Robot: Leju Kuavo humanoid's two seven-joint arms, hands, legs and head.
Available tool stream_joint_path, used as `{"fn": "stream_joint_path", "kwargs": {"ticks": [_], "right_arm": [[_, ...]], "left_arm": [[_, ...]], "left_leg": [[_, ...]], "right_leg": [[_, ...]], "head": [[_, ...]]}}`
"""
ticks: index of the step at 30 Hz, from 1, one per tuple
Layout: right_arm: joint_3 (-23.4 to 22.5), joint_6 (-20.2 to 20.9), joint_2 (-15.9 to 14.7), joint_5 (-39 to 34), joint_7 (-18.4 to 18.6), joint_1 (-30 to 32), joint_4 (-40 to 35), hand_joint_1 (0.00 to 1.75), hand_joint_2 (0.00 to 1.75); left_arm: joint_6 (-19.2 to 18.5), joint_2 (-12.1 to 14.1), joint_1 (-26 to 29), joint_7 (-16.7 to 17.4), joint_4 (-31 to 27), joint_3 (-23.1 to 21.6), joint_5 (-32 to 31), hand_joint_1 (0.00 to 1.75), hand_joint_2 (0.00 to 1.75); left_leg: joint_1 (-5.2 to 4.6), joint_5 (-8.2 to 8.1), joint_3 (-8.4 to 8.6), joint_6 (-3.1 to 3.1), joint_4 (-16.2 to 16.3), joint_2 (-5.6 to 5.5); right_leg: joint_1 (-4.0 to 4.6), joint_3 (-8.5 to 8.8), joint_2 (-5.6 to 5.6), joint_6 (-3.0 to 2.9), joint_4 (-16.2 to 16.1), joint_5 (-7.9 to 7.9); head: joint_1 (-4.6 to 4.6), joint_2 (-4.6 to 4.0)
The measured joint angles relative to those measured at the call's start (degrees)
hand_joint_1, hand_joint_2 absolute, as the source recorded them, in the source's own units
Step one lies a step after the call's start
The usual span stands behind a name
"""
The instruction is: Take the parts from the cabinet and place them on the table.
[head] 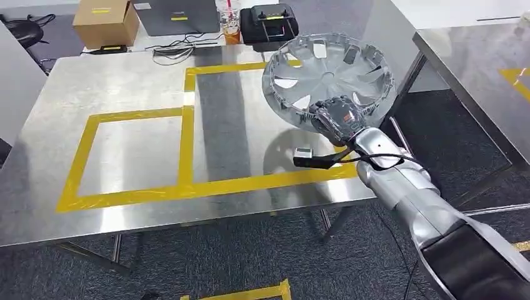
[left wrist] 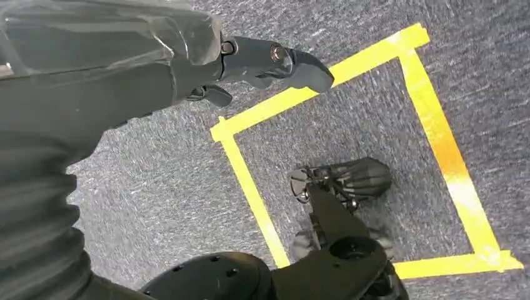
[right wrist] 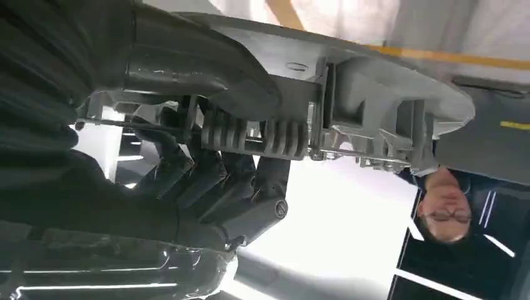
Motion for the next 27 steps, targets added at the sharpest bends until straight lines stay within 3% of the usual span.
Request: {"fn": "stream_joint_path", "kwargs": {"ticks": [1, 3, 4, 5, 6, 8, 10, 11, 13, 14, 15, 16, 17, 19, 20, 22, 24, 25, 26, 27], "right_arm": [[-0.17, 0.00, 0.00, 0.02, -0.37, 0.28, 0.00, 1.66, 1.75], [-0.70, 0.00, 0.09, -0.04, -1.57, 0.45, 0.00, 1.66, 1.75], [-0.98, -0.02, 0.13, -0.04, -2.12, 0.46, -0.02, 1.66, 1.75], [-1.31, -0.02, 0.24, -0.04, -2.58, 0.55, -0.11, 1.66, 1.75], [-1.68, -0.04, 0.44, -0.02, -3.26, 0.88, -0.42, 1.66, 1.75], [-2.51, -0.13, 0.57, 0.02, -4.04, 1.55, -0.48, 1.66, 1.75], [-3.30, -0.13, 0.90, 0.04, -4.37, 1.94, -0.59, 1.66, 1.75], [-3.61, -0.13, 0.94, 0.02, -4.48, 2.12, -0.72, 1.66, 1.75], [-4.17, -0.13, 1.33, 0.02, -4.72, 2.59, -0.85, 1.66, 1.75], [-4.28, -0.13, 1.42, 0.04, -4.96, 2.87, -0.85, 1.66, 1.75], [-4.39, -0.13, 1.46, 0.07, -5.18, 3.10, -0.85, 1.66, 1.75], [-4.59, -0.13, 1.64, 0.07, -5.42, 3.30, -0.87, 1.66, 1.75], [-4.74, -0.13, 1.84, 0.07, -5.68, 3.40, -0.92, 1.66, 1.75], [-5.25, -0.13, 2.51, 0.22, -6.05, 3.47, -0.98, 1.66, 1.75], [-5.59, -0.13, 2.82, 0.50, -6.21, 3.53, -1.01, 1.66, 1.75], [-5.92, -0.13, 3.06, 0.96, -6.21, 3.74, -1.03, 1.66, 1.75], [-6.21, -0.15, 3.17, 1.09, -6.23, 4.10, -1.25, 1.66, 1.75], [-6.51, -0.15, 3.17, 1.11, -6.34, 4.22, -1.47, 1.66, 1.75], [-6.84, -0.15, 3.15, 1.07, -6.51, 4.27, -1.49, 1.66, 1.75], [-7.02, -0.15, 3.15, 1.09, -6.78, 4.31, -1.46, 1.66, 1.75]], "left_arm": [[0.00, 0.00, 0.03, 0.00, 0.00, -0.02, 0.00, 0.00, 1.75], [0.20, -0.02, 0.04, -0.22, 0.00, -0.13, 0.02, 0.00, 1.75], [0.33, -0.02, 0.03, -0.31, 0.00, -0.17, 0.02, 0.00, 1.75], [0.33, 0.04, -0.01, -0.42, 0.00, -0.24, 0.00, 0.00, 1.75], [0.35, 0.17, -0.01, -0.50, 0.00, -0.37, 0.00, 0.00, 1.75], [0.35, 0.31, 0.12, -0.59, 0.00, -0.65, -0.04, 0.00, 1.75], [0.48, 0.61, 0.27, -0.77, -0.02, -0.87, -0.09, 0.00, 1.75], [0.50, 0.74, 0.28, -0.90, -0.02, -0.94, -0.11, 0.00, 1.75], [0.50, 1.09, 0.38, -0.98, -0.02, -1.11, -0.11, 0.00, 1.75], [0.50, 1.20, 0.44, -1.03, -0.02, -1.25, -0.11, 0.00, 1.75], [0.50, 1.27, 0.52, -1.07, -0.02, -1.42, -0.11, 0.00, 1.75], [0.63, 1.40, 0.67, -1.12, -0.02, -1.53, -0.11, 0.00, 1.75], [0.74, 1.53, 0.87, -1.18, -0.02, -1.60, -0.11, 0.00, 1.75], [1.20, 2.25, 1.32, -1.44, -0.04, -1.66, -0.07, 0.00, 1.75], [1.44, 2.62, 1.46, -1.68, -0.15, -1.71, 0.00, 0.00, 1.75], [1.75, 3.32, 1.83, -2.01, -0.44, -1.90, 0.00, 0.00, 1.75], [1.88, 4.02, 2.42, -2.08, -0.72, -2.03, 0.00, 0.00, 1.75], [1.90, 4.20, 2.61, -2.08, -0.92, -2.14, 0.02, 0.00, 1.75], [1.95, 4.46, 2.71, -2.10, -1.12, -2.27, 0.13, 0.00, 1.75], [2.01, 4.65, 2.78, -2.08, -1.22, -2.36, 0.28, 0.00, 1.75]], "left_leg": [[0.02, 0.00, 0.01, -0.01, 0.05, -0.13], [0.06, -0.12, 0.00, -0.19, 0.38, -0.28], [0.05, -0.32, -0.05, -0.49, 0.71, -0.29], [-0.45, -0.67, -0.49, -0.96, 1.32, -0.27], [-0.42, -0.70, -0.61, -1.10, 1.42, -0.19], [-0.15, -0.57, -0.57, -1.58, 1.26, -0.18], [0.11, -1.24, -1.15, -2.24, 1.89, -0.14], [0.11, -2.76, -1.96, -2.55, 3.94, -0.01], [0.49, -7.11, -6.15, -3.15, 13.31, 0.01], [0.58, -8.54, -8.25, -3.32, 17.61, 0.02], [0.60, -8.84, -9.61, -3.42, 19.99, 0.02], [0.63, -7.81, -9.54, -3.42, 19.29, 0.03], [0.66, -5.78, -8.17, -3.34, 16.12, 0.06], [0.68, -0.59, -2.88, -2.97, 5.14, 0.20], [0.48, -0.73, -1.25, -2.75, 2.11, 0.15], [0.11, -0.87, -0.92, -2.43, 1.64, 0.10], [-0.12, -0.83, -0.89, -1.67, 1.53, -0.02], [0.49, -0.34, -0.48, -0.96, 0.70, -0.01], [0.36, -0.22, -0.40, -0.66, 0.53, 0.00], [0.33, -0.19, -0.47, -0.37, 0.55, -0.01]], "right_leg": [[-0.09, 0.61, -0.03, 0.46, -1.38, 0.75], [-0.39, 5.70, -0.14, 1.57, -11.56, 4.70], [-0.45, 8.39, -0.28, 1.82, -16.73, 6.38], [-0.19, 9.70, -0.40, 1.32, -18.62, 6.40], [-0.20, 9.40, -0.32, 0.74, -18.63, 6.68], [0.22, 9.40, -0.29, 0.21, -18.58, 6.62], [-0.39, 9.66, -0.30, -0.52, -18.87, 6.88], [-0.46, 9.69, -0.34, -0.83, -18.87, 6.80], [-0.40, 9.67, -0.28, -1.07, -18.86, 6.82], [-0.38, 9.70, -0.28, -1.07, -18.85, 6.80], [-0.38, 9.70, -0.27, -1.07, -18.84, 6.79], [-0.39, 9.75, -0.25, -1.06, -18.84, 6.77], [-0.40, 9.79, -0.16, -1.07, -18.84, 6.74], [-0.39, 9.97, 0.11, -1.00, -18.84, 6.66], [-0.18, 9.85, 0.18, -0.84, -18.85, 6.60], [0.11, 9.50, 0.22, -0.39, -18.87, 6.65], [-0.08, 9.73, 0.18, 0.26, -19.20, 6.72], [-0.12, 9.25, 0.08, 0.57, -18.83, 6.34], [-0.08, 8.51, 0.00, 0.47, -17.27, 5.47], [-0.09, 6.74, 0.00, 0.09, -13.52, 3.60]], "head": [[0.04, 0.00], [0.04, 0.00], [0.04, 0.00], [0.07, 0.00], [-0.13, 0.00], [-0.07, 0.00], [0.02, 0.00], [-0.26, 0.00], [-0.37, 0.00], [-0.35, 0.00], [-0.35, 0.00], [-0.35, 0.00], [-0.35, 0.00], [-0.35, 0.00], [-0.33, 0.00], [-0.31, 0.00], [-0.31, 0.00], [-0.28, 0.00], [-0.15, 0.00], [-0.15, 0.00]]}}
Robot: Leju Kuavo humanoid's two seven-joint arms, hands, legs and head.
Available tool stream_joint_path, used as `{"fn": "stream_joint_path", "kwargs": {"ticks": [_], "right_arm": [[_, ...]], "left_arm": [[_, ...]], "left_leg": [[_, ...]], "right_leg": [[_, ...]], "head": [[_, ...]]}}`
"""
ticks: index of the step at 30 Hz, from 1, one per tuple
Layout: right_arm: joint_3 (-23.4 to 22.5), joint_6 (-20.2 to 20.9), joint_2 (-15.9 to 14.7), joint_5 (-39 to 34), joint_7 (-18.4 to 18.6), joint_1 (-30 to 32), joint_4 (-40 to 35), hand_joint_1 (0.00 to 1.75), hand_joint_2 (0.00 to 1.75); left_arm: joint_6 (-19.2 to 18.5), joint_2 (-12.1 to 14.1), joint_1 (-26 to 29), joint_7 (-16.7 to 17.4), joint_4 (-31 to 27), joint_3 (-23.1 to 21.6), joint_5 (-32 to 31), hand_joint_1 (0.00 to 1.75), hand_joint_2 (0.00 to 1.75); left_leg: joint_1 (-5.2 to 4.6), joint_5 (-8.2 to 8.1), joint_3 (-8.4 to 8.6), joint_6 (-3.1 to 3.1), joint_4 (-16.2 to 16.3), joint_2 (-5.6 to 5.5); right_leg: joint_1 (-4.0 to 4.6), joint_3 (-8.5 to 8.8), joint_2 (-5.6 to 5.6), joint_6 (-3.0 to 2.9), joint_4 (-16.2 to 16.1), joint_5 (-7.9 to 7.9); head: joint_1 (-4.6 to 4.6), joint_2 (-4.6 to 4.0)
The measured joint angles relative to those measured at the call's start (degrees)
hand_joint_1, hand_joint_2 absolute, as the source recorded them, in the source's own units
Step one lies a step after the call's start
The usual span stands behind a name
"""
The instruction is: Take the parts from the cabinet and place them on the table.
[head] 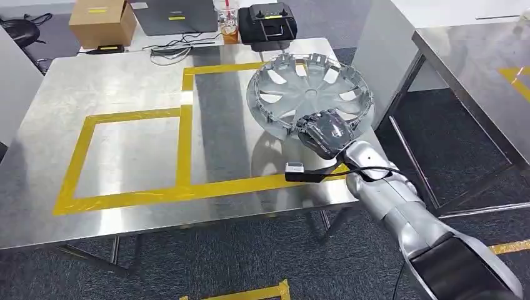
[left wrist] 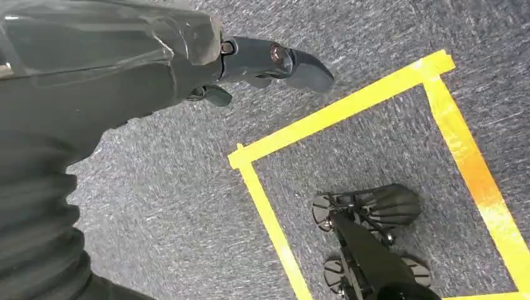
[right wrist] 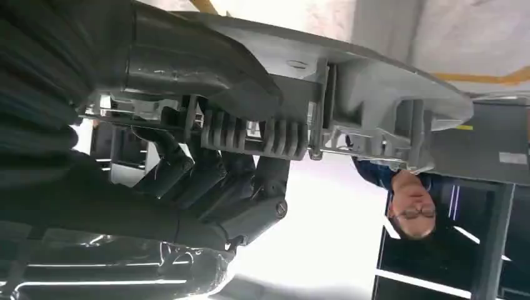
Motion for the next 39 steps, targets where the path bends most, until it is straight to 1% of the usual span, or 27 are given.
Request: {"fn": "stream_joint_path", "kwargs": {"ticks": [2, 3, 4, 5, 7, 8, 9, 12, 14, 16, 17, 18, 19, 20, 23, 24, 25, 27, 29, 30, 32, 33, 34, 36, 37, 38, 39], "right_arm": [[-0.04, 0.00, 0.09, 0.09, -0.28, 0.62, -0.02, 1.66, 1.75], [-0.07, 0.00, 0.13, 0.20, -0.33, 0.97, -0.02, 1.66, 1.75], [-0.17, 0.00, 0.17, 0.48, -0.46, 1.24, 0.00, 1.66, 1.75], [-0.26, -0.02, 0.22, 0.61, -0.57, 1.35, -0.02, 1.66, 1.75], [-0.41, -0.02, 0.61, 1.16, -0.76, 1.30, -0.02, 1.66, 1.75], [-0.57, -0.02, 0.74, 1.53, -1.07, 1.24, -0.02, 1.66, 1.75], [-0.70, -0.02, 1.07, 1.75, -1.29, 1.21, -0.04, 1.66, 1.75], [-1.55, -0.02, 2.03, 2.27, -1.88, 1.39, -0.33, 1.66, 1.75], [-2.18, -0.02, 2.64, 2.32, -2.58, 1.48, -0.83, 1.66, 1.75], [-2.77, -0.02, 3.43, 2.36, -3.04, 1.51, -1.03, 1.66, 1.75], [-2.97, -0.02, 3.87, 2.40, -3.21, 1.58, -1.12, 1.66, 1.75], [-3.28, -0.02, 4.15, 2.51, -3.37, 1.81, -1.14, 0.00, 0.00], [-3.73, -0.02, 4.44, 2.66, -3.37, 2.17, -1.27, 0.00, 0.00], [-4.24, -0.04, 4.74, 2.80, -3.36, 2.58, -1.49, 0.00, 0.00], [-5.92, -0.31, 5.36, 3.17, -3.39, 2.89, -2.43, 0.00, 0.00], [-6.38, -0.42, 5.42, 3.26, -3.45, 2.87, -2.76, 0.00, 0.00], [-6.84, -0.59, 5.49, 3.30, -3.47, 2.89, -2.95, 0.00, 0.00], [-7.84, -0.68, 5.77, 3.80, -3.65, 3.26, -3.28, 0.00, 0.00], [-8.90, -0.70, 5.84, 4.18, -3.67, 3.45, -3.67, 0.00, 0.00], [-9.63, -0.72, 5.84, 4.24, -3.67, 3.39, -3.85, 0.00, 0.00], [-10.58, -0.72, 5.86, 4.37, -3.67, 3.60, -3.89, 0.00, 0.00], [-10.73, -0.72, 5.86, 4.55, -3.69, 3.88, -3.89, 0.00, 0.00], [-10.97, -0.72, 5.86, 4.63, -3.69, 4.23, -3.91, 0.00, 0.00], [-11.76, -0.72, 5.86, 4.79, -3.60, 4.66, -4.02, 0.00, 0.00], [-12.04, -0.72, 5.86, 4.83, -3.54, 4.60, -4.24, 0.00, 0.00], [-12.33, -0.72, 5.84, 4.83, -3.52, 4.42, -4.44, 0.00, 0.00], [-12.66, -0.72, 5.79, 4.83, -3.50, 4.25, -4.59, 0.00, 0.00]], "left_arm": [[0.04, 0.11, 0.15, 0.00, -0.15, -0.09, 0.17, 0.00, 1.75], [0.09, 0.20, 0.28, 0.00, -0.24, -0.13, 0.33, 0.00, 1.75], [0.22, 0.31, 0.48, 0.00, -0.46, -0.13, 0.70, 0.00, 1.75], [0.31, 0.48, 0.74, 0.00, -0.66, -0.15, 0.85, 0.00, 1.75], [1.30, 1.16, 1.38, 0.20, -1.76, -0.24, 1.98, 0.00, 1.75], [2.22, 1.86, 1.71, 0.35, -2.81, -0.52, 2.66, 0.00, 1.75], [3.04, 2.47, 2.01, 0.46, -3.74, -0.83, 3.24, 0.00, 1.75], [7.11, 5.91, 3.46, 0.76, -8.19, -1.92, 6.44, 0.00, 1.75], [10.20, 8.63, 4.58, 1.18, -12.01, -3.03, 8.84, 0.00, 1.75], [13.15, 11.14, 5.35, 1.57, -15.57, -3.91, 10.83, 0.00, 1.75], [14.87, 12.36, 5.67, 1.77, -17.43, -4.48, 12.07, 0.00, 1.75], [16.79, 13.82, 5.99, 1.99, -19.94, -5.29, 13.50, 0.00, 1.75], [18.83, 15.29, 6.32, 2.03, -22.67, -6.29, 15.11, 0.00, 1.75], [20.62, 16.81, 6.53, 2.01, -24.86, -7.31, 16.57, 0.00, 1.75], [24.05, 20.06, 6.79, 1.90, -29.99, -9.66, 19.32, 0.00, 1.75], [24.68, 20.53, 6.77, 1.88, -31.22, -10.23, 19.76, 0.00, 1.75], [25.07, 21.41, 6.65, 1.79, -32.40, -10.87, 20.15, 0.00, 0.00], [25.44, 22.36, 6.44, 1.49, -34.51, -12.57, 21.09, 0.00, 0.00], [25.53, 23.30, 6.32, 0.83, -35.72, -13.95, 21.86, 0.00, 0.00], [25.53, 23.77, 6.06, 0.44, -36.19, -14.60, 22.18, 0.00, 0.00], [25.55, 24.15, 5.76, -0.02, -36.74, -15.60, 22.36, 0.00, 0.00], [25.57, 24.24, 5.60, -0.15, -36.96, -15.98, 22.36, 0.00, 0.00], [25.66, 24.31, 5.39, -0.28, -37.09, -16.37, 22.42, 0.00, 0.00], [26.03, 24.35, 5.27, -0.63, -37.20, -17.12, 22.42, 0.00, 0.00], [26.12, 24.37, 5.17, -0.77, -37.27, -17.51, 22.42, 0.00, 0.00], [26.16, 24.39, 5.04, -0.88, -37.38, -17.73, 22.42, 0.00, 0.00], [26.16, 24.37, 4.96, -0.92, -37.46, -17.86, 22.40, 0.00, 0.00]], "left_leg": [[-0.13, -0.04, -0.01, 0.17, 0.01, -0.01], [-0.19, -0.04, 0.00, 0.17, 0.03, -0.07], [-0.22, -0.04, 0.02, 0.17, 0.04, -0.17], [-0.23, -0.04, 0.04, 0.17, 0.09, -0.26], [-0.23, -0.14, 0.04, 0.01, 0.41, -0.37], [-0.27, -0.27, -0.11, -0.20, 0.65, -0.41], [-0.79, -0.48, -0.49, -0.59, 1.08, -0.42], [-0.34, -0.27, -0.43, -1.48, 0.90, -0.38], [-0.08, -1.30, -1.18, -2.23, 2.01, -0.32], [0.17, -5.04, -3.92, -2.92, 8.50, -0.07], [0.30, -7.40, -6.47, -3.24, 14.08, -0.03], [0.39, -8.68, -8.35, -3.43, 18.06, -0.01], [0.51, -8.56, -9.06, -3.51, 19.37, 0.00], [0.61, -7.15, -8.24, -3.54, 17.57, 0.01], [0.83, -0.62, -0.35, -3.36, 2.51, 0.23], [0.43, -1.68, 0.78, -3.22, 1.06, 0.20], [0.35, -1.41, 0.57, -2.71, 1.02, 0.10], [0.10, -1.48, 0.56, -2.15, 1.18, 0.06], [0.55, -0.87, 0.91, -1.13, 0.39, 0.24], [0.49, -0.79, 0.89, -0.68, 0.33, 0.22], [0.30, -0.74, 0.77, -0.33, 0.33, 0.20], [0.18, -0.71, 0.72, -0.28, 0.35, 0.20], [0.11, -0.67, 0.71, -0.23, 0.35, 0.17], [0.03, -0.66, 0.72, -0.25, 0.40, 0.11], [-0.03, -0.64, 0.72, -0.28, 0.49, 0.07], [-0.09, -0.63, 0.72, -0.33, 0.59, 0.04], [-0.24, -0.67, 0.58, -0.48, 0.74, 0.06]], "right_leg": [[0.07, -4.50, 0.01, -0.36, 9.72, -3.59], [0.05, -6.00, 0.00, -0.19, 12.82, -4.29], [0.05, -6.20, 0.00, 0.09, 13.08, -3.95], [0.05, -4.99, -0.01, 0.50, 10.43, -2.68], [0.06, 0.21, -0.04, 1.09, -0.03, 1.27], [0.12, 2.54, -0.10, 0.83, -4.61, 2.48], [0.42, 2.88, -0.07, 0.18, -5.06, 2.62], [0.80, 2.77, -0.03, -0.62, -5.02, 2.81], [0.09, 3.07, 0.01, -1.14, -5.33, 3.08], [0.07, 3.09, -0.02, -1.69, -5.33, 3.11], [0.07, 3.06, -0.02, -1.70, -5.32, 3.10], [0.07, 3.08, -0.04, -1.71, -5.31, 3.09], [0.07, 3.11, -0.04, -1.72, -5.31, 3.07], [0.06, 3.15, -0.03, -1.71, -5.31, 3.06], [0.05, 3.33, 0.05, -1.66, -5.31, 3.04], [0.57, 3.09, 0.09, -1.37, -5.28, 2.96], [0.61, 3.02, 0.08, -1.15, -5.27, 3.04], [0.43, 3.19, 0.07, -0.60, -5.54, 3.15], [0.33, 2.72, 0.04, 0.02, -4.75, 2.62], [0.42, 1.53, 0.02, -0.24, -2.46, 1.21], [0.40, -2.84, 0.02, -0.81, 7.23, -2.94], [0.41, -4.98, 0.02, -0.84, 11.88, -4.55], [0.40, -5.94, 0.01, -0.63, 13.97, -4.92], [0.42, -3.74, 0.01, -0.04, 9.79, -2.94], [0.44, -0.69, 0.00, 0.22, 3.92, -0.86], [0.50, 2.45, -0.02, 0.21, -1.81, 0.87], [0.70, 4.12, -0.02, -0.39, -5.29, 1.38]], "head": [[0.00, 0.00], [0.00, 0.00], [0.00, 0.00], [0.04, 0.00], [0.02, 0.00], [0.09, 0.00], [-0.04, 0.00], [0.00, 0.00], [-0.02, 0.00], [-0.24, 0.00], [-0.26, 0.00], [-0.24, 0.00], [-0.26, 0.00], [-0.24, 0.00], [-0.24, 0.00], [-0.24, 0.00], [-0.15, 0.00], [-0.18, 0.00], [-0.15, 0.00], [0.02, 0.00], [0.04, 0.00], [0.02, 0.00], [0.02, 0.00], [0.04, 0.00], [0.04, 0.00], [0.04, 0.00], [0.04, 0.00]]}}
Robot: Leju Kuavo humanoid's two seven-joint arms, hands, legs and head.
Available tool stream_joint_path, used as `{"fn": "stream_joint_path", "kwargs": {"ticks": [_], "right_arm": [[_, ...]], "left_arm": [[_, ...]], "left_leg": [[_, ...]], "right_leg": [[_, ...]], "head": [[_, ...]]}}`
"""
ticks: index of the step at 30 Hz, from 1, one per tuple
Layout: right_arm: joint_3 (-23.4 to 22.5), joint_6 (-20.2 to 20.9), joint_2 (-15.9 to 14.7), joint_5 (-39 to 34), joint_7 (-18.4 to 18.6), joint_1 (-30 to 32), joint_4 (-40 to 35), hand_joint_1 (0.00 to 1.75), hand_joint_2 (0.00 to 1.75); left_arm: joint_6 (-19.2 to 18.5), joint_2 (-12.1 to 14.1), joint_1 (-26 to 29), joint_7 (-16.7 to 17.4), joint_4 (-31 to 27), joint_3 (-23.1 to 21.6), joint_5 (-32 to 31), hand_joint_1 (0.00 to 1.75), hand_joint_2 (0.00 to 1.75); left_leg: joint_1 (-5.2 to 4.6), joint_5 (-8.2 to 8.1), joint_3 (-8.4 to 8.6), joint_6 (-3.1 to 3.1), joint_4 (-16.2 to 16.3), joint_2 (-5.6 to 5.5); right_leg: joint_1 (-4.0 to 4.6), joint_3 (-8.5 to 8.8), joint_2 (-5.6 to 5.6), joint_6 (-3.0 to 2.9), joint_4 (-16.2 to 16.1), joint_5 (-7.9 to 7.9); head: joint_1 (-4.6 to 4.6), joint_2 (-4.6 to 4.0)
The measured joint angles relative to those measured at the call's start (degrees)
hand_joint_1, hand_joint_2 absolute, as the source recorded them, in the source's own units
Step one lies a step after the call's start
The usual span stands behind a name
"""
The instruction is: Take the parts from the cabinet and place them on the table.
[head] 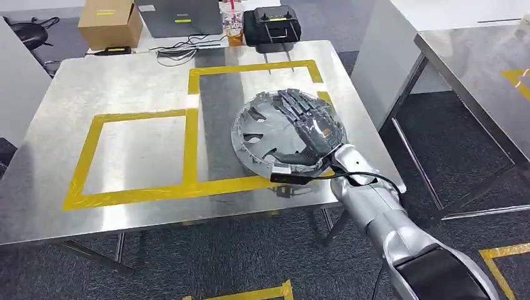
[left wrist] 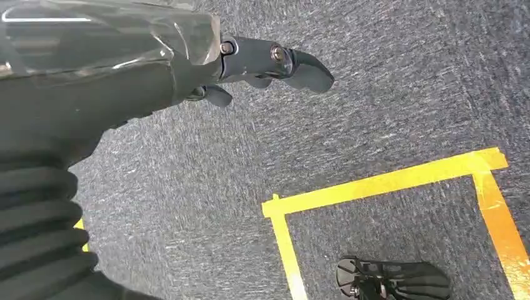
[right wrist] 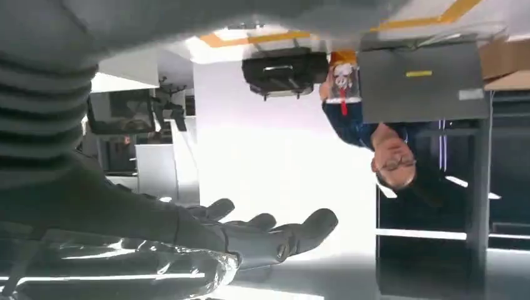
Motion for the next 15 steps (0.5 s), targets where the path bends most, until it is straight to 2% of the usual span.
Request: {"fn": "stream_joint_path", "kwargs": {"ticks": [1, 4, 5, 6, 7, 9, 10, 11, 12, 13, 14, 15], "right_arm": [[-0.22, 0.00, 0.11, 0.02, 0.00, -0.04, -0.15, 0.00, 0.00], [-0.39, 0.00, 0.09, 0.13, 0.00, 0.00, -0.17, 0.00, 0.00], [-0.55, 0.00, 0.11, 0.15, 0.00, -0.01, -0.22, 0.00, 0.00], [-0.79, 0.00, 0.13, 0.28, 0.00, -0.02, -0.35, 0.00, 0.00], [-1.32, 0.00, 0.15, 0.46, 0.00, 0.01, -0.57, 0.00, 0.00], [-2.45, 0.00, 0.11, 0.68, 0.00, 0.15, -0.61, 0.00, 0.00], [-3.19, 0.00, 0.07, 0.46, 0.00, 0.33, -0.59, 0.00, 0.00], [-4.10, 0.00, 0.09, -0.42, -0.02, 0.55, -0.53, 0.00, 0.00], [-4.83, 0.00, 0.13, -1.58, -0.13, 0.64, -0.50, 0.00, 0.00], [-5.51, 0.00, 0.18, -2.96, -0.33, 0.62, -0.46, 0.00, 0.00], [-6.82, 0.00, 0.24, -5.98, -1.03, 0.52, -0.46, 0.00, 0.00], [-8.14, 0.00, 0.33, -9.70, -1.95, 0.38, -0.44, 0.00, 0.00]], "left_arm": [[0.02, 0.02, -0.11, -0.02, -0.11, -0.18, 0.02, 0.00, 0.00], [0.04, 0.24, -0.23, -0.20, -0.20, -0.63, 0.02, 0.00, 0.00], [0.13, 0.48, -0.28, -0.42, -0.20, -0.70, 0.07, 0.00, 0.00], [0.31, 0.42, -0.36, -0.77, -0.26, -0.81, 0.33, 0.00, 0.00], [0.54, 0.48, -0.69, -1.35, -0.24, -1.09, 0.77, 0.00, 0.00], [0.96, 0.33, -1.37, -2.19, -0.15, -1.73, 1.55, 0.00, 0.00], [1.01, 0.13, -1.62, -2.54, -0.13, -2.14, 2.12, 0.00, 0.00], [1.07, -0.15, -1.85, -2.80, -0.04, -2.57, 2.72, 0.00, 0.00], [1.14, -0.35, -2.10, -2.91, 0.07, -2.93, 3.06, 0.00, 0.00], [1.14, -0.46, -2.38, -2.97, 0.26, -3.17, 3.08, 0.00, 0.00], [1.11, -0.74, -2.89, -2.97, 0.70, -3.52, 3.08, 0.00, 0.00], [0.92, -1.07, -3.47, -2.97, 1.16, -3.91, 3.06, 0.00, 0.00]], "left_leg": [[-0.28, -0.06, -0.11, -0.43, 0.14, -0.04], [0.14, 0.21, -0.13, -1.29, 0.03, 0.00], [0.23, -0.07, -0.46, -1.63, 0.31, 0.00], [0.34, -1.10, -1.02, -2.03, 1.57, 0.09], [0.47, -3.15, -2.34, -2.37, 4.74, 0.14], [0.74, -7.05, -6.28, -2.89, 13.51, 0.15], [0.88, -7.84, -7.67, -3.07, 16.51, 0.16], [1.06, -7.31, -7.99, -3.19, 17.20, 0.18], [1.20, -5.72, -6.95, -3.20, 15.03, 0.20], [1.34, -3.49, -4.96, -3.18, 11.00, 0.21], [1.46, -0.89, -2.12, -3.14, 5.40, 0.22], [1.53, -0.17, -0.13, -3.08, 1.20, 0.21]], "right_leg": [[0.05, 0.25, -0.03, -0.33, -0.07, 0.51], [0.44, 0.13, 0.04, -0.93, -0.11, 0.80], [-0.23, 0.43, 0.01, -1.34, -0.56, 1.19], [-0.26, 0.47, 0.00, -1.36, -0.57, 1.17], [-0.33, 0.49, -0.03, -1.44, -0.56, 1.14], [-0.32, 0.44, -0.12, -1.44, -0.51, 1.14], [-0.32, 0.45, -0.16, -1.43, -0.51, 1.14], [-0.32, 0.47, -0.16, -1.42, -0.50, 1.13], [-0.34, 0.51, -0.14, -1.41, -0.50, 1.13], [-0.39, 0.57, -0.11, -1.38, -0.48, 1.11], [-0.43, 0.70, -0.10, -1.33, -0.48, 1.11], [-0.41, 0.75, -0.13, -1.15, -0.51, 1.03]], "head": [[-0.15, 0.00], [-0.05, 0.00], [-0.07, 0.00], [-0.18, 0.00], [-0.37, 0.00], [-0.33, 0.00], [-0.33, 0.00], [-0.33, 0.00], [-0.33, 0.00], [-0.33, 0.00], [-0.33, 0.00], [-0.33, 0.00]]}}
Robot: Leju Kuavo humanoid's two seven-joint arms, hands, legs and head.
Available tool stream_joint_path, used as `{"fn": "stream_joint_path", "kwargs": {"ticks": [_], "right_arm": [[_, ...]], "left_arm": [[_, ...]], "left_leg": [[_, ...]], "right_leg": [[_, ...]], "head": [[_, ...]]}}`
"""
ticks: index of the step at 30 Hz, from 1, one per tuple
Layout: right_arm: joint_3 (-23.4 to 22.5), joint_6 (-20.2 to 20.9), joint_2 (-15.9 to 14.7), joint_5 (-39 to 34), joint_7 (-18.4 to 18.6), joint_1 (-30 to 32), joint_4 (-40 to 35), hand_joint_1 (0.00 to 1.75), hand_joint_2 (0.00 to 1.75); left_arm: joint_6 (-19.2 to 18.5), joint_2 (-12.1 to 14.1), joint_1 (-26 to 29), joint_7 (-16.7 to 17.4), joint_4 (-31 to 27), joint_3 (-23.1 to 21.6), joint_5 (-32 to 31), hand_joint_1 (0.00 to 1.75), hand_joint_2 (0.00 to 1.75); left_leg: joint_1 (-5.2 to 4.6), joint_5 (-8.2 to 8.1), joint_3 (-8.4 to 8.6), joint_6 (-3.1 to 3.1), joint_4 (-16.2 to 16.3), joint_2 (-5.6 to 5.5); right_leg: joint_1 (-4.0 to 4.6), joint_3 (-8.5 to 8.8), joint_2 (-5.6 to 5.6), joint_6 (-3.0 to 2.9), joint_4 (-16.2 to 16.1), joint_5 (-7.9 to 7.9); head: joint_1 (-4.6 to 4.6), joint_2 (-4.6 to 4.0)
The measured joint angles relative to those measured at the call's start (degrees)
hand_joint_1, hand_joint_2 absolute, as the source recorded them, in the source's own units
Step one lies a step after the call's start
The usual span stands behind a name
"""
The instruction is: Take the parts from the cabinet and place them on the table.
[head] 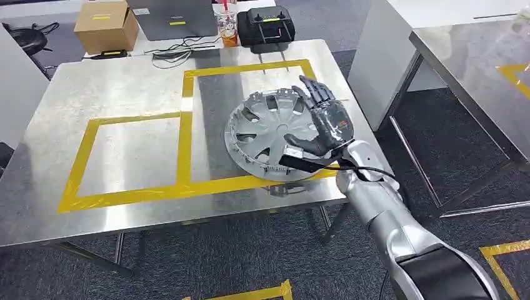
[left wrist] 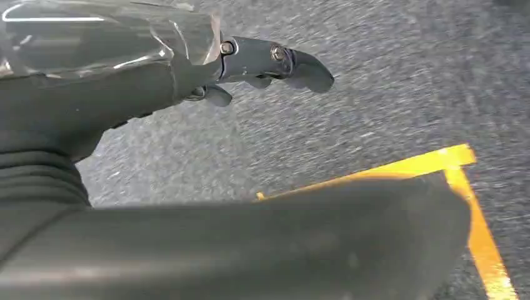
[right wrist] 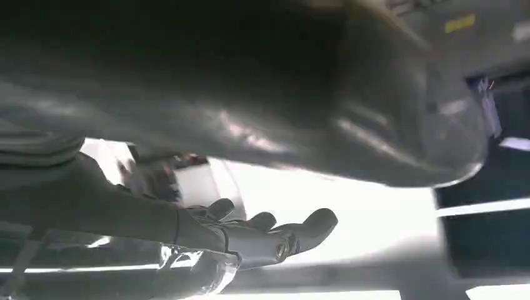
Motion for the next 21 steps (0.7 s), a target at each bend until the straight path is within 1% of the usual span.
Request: {"fn": "stream_joint_path", "kwargs": {"ticks": [1, 2, 3, 4, 5, 6, 7, 8, 9, 10, 11, 12, 13, 14, 15, 16, 17, 19, 20, 21], "right_arm": [[-1.67, 0.09, 0.04, -6.04, -1.30, -0.42, 0.07, 0.00, 0.00], [-2.95, 0.61, 0.20, -12.57, -2.38, -0.55, 0.09, 0.00, 0.00], [-3.94, 1.59, 0.19, -18.98, -2.90, -0.38, -0.19, 0.00, 0.00], [-4.67, 2.83, 0.17, -25.12, -2.92, 0.00, -1.03, 0.00, 0.00], [-5.22, 4.14, 0.09, -31.48, -2.55, 0.59, -2.81, 0.00, 0.00], [-5.41, 4.96, -0.35, -36.26, -1.81, 1.14, -4.88, 0.00, 0.00], [-5.37, 5.73, -0.72, -39.64, -1.13, 1.45, -6.81, 0.00, 0.00], [-5.28, 6.54, -1.07, -43.05, -0.30, 2.05, -9.06, 0.00, 0.00], [-5.20, 6.91, -1.42, -46.13, 0.42, 2.91, -11.29, 0.00, 0.00], [-5.06, 7.17, -1.66, -48.43, 0.90, 4.13, -13.23, 0.00, 0.00], [-4.93, 7.36, -2.21, -50.83, 1.31, 5.67, -15.79, 0.00, 0.00], [-4.76, 7.80, -2.71, -52.89, 1.36, 7.12, -18.26, 0.00, 0.00], [-4.69, 8.18, -3.19, -54.50, 1.36, 8.50, -20.49, 0.00, 0.00], [-4.58, 8.55, -3.59, -55.54, 1.29, 9.53, -22.94, 0.00, 0.00], [-4.41, 8.94, -3.91, -56.30, 1.19, 10.43, -25.06, 0.00, 0.00], [-4.23, 9.14, -4.29, -56.79, 1.08, 11.29, -26.69, 0.00, 0.00], [-3.97, 9.29, -4.39, -57.16, 0.99, 12.32, -28.38, 0.00, 0.00], [-3.67, 9.16, -4.99, -57.40, 0.88, 14.47, -30.54, 0.00, 0.00], [-3.64, 9.03, -5.20, -57.60, 0.88, 15.55, -31.94, 0.00, 0.00], [-3.64, 9.03, -5.33, -57.75, 0.88, 16.38, -33.00, 0.00, 0.00]], "left_arm": [[-0.85, -1.02, -0.67, 0.09, 1.02, -0.70, 0.02, 0.00, 0.00], [-1.99, -1.99, -1.37, 0.24, 2.47, -1.03, -0.04, 0.00, 0.00], [-3.31, -3.17, -1.69, 0.63, 4.11, -1.35, -0.02, 0.00, 0.00], [-4.82, -4.84, -2.12, 0.98, 6.02, -1.70, -0.04, 0.00, 0.00], [-6.76, -6.08, -2.44, 1.40, 8.60, -1.86, -0.20, 0.00, 0.00], [-8.95, -8.38, -2.91, 1.79, 11.13, -1.90, -0.31, 0.00, 0.00], [-11.07, -10.01, -3.39, 2.03, 13.69, -1.90, -0.37, 0.00, 0.00], [-13.45, -12.22, -4.01, 2.41, 16.88, -1.86, -0.37, 0.00, 0.00], [-15.29, -14.46, -4.43, 2.82, 19.87, -1.70, -0.52, 0.00, 0.00], [-16.64, -15.74, -4.78, 3.02, 22.21, -1.59, -0.77, 0.00, 0.00], [-18.01, -17.86, -5.13, 3.26, 24.75, -1.51, -1.05, 0.00, 0.00], [-18.86, -19.37, -5.40, 3.45, 26.81, -1.40, -1.27, 0.00, 0.00], [-19.56, -20.68, -5.61, 3.65, 28.44, -1.20, -1.31, 0.00, 0.00], [-20.24, -22.23, -5.75, 3.78, 30.12, -0.76, -1.31, 0.00, 0.00], [-20.52, -23.05, -5.94, 3.78, 31.55, -0.37, -1.31, 0.00, 0.00], [-20.76, -24.33, -6.17, 3.76, 32.50, -0.08, -1.33, 0.00, 0.00], [-20.76, -24.79, -6.32, 3.65, 33.77, 0.20, -1.36, 0.00, 0.00], [-20.87, -26.09, -6.46, 3.50, 35.21, 0.62, -1.49, 0.00, 0.00], [-20.89, -26.44, -6.46, 3.45, 36.02, 0.97, -1.77, 0.00, 0.00], [-20.96, -26.77, -6.47, 3.45, 36.54, 1.10, -2.05, 0.00, 0.00]], "left_leg": [[-0.54, -0.73, 0.99, 0.18, -0.98, -0.05], [-0.61, -0.60, 0.51, 0.81, -0.83, -0.22], [-0.84, -0.61, 0.42, 1.06, -0.88, -0.28], [-0.97, -0.61, 0.38, 1.50, -0.88, -0.31], [-0.84, -0.27, 0.58, 2.10, -1.37, -0.26], [-0.73, -0.05, 0.67, 2.48, -1.60, -0.25], [-0.82, 0.03, 0.55, 2.92, -1.63, -0.23], [-0.97, 0.16, 0.41, 3.32, -1.62, -0.22], [-1.07, 0.30, 0.34, 3.50, -1.59, -0.19], [-1.20, 0.32, 0.33, 3.54, -1.57, -0.18], [-1.31, 0.38, 0.32, 3.62, -1.56, -0.27], [-1.32, 0.41, 0.29, 3.66, -1.53, -0.37], [-1.40, 0.43, 0.29, 3.66, -1.50, -0.49], [-1.45, 0.44, 0.29, 3.65, -1.41, -0.53], [-1.55, 0.48, 0.27, 3.57, -1.34, -0.52], [-2.15, 0.42, 0.03, 3.33, -0.98, -0.53], [-2.02, 0.60, 0.00, 3.08, -1.03, -0.45], [-1.79, 0.96, -0.03, 2.53, -1.15, -0.40], [-1.80, 1.11, -0.11, 2.22, -1.16, -0.43], [-1.54, 0.21, -0.45, 1.86, -0.57, -0.36]], "right_leg": [[0.54, -0.52, 0.01, 0.47, 0.11, 0.09], [0.38, -0.77, 0.00, 0.92, -0.03, 0.29], [0.29, -0.70, 0.00, 1.06, -0.14, 0.33], [0.22, -0.61, -0.03, 1.40, -0.37, 0.42], [0.19, -0.69, -0.01, 1.86, -0.30, 0.24], [-0.06, -1.55, -0.03, 1.90, 0.88, -0.46], [-0.06, -2.87, -0.05, 1.62, 3.56, -1.95], [-0.04, -5.23, -0.03, 1.23, 8.54, -4.15], [0.03, -7.46, -0.03, 1.04, 13.32, -5.94], [0.03, -9.34, -0.03, 1.06, 17.44, -7.18], [0.02, -9.92, -0.04, 1.35, 18.78, -7.21], [0.03, -9.13, -0.03, 1.61, 17.23, -6.39], [0.03, -7.04, -0.05, 1.97, 13.06, -4.67], [0.05, -4.10, -0.06, 2.20, 7.35, -2.64], [0.14, -1.26, -0.15, 2.12, 2.07, -1.10], [0.39, -0.32, -0.11, 1.71, 0.16, -0.43], [0.37, -0.35, -0.12, 1.41, 0.19, -0.07], [0.64, -0.44, -0.07, 0.92, 0.31, 0.23], [0.47, -0.55, -0.09, 0.50, 0.07, 0.58], [-0.04, -0.64, -0.17, 0.20, -0.15, 1.00]], "head": [[0.00, 0.00], [0.00, 0.00], [0.07, 0.00], [0.02, 0.00], [0.11, 0.02], [0.09, 0.00], [0.18, 0.00], [0.13, 0.00], [0.15, 0.00], [0.15, 0.00], [0.13, 0.00], [0.15, 0.00], [0.22, 0.00], [0.28, 0.00], [0.35, 0.00], [0.28, 0.00], [0.22, 0.00], [0.24, 0.00], [0.33, 0.00], [0.26, 0.00]]}}
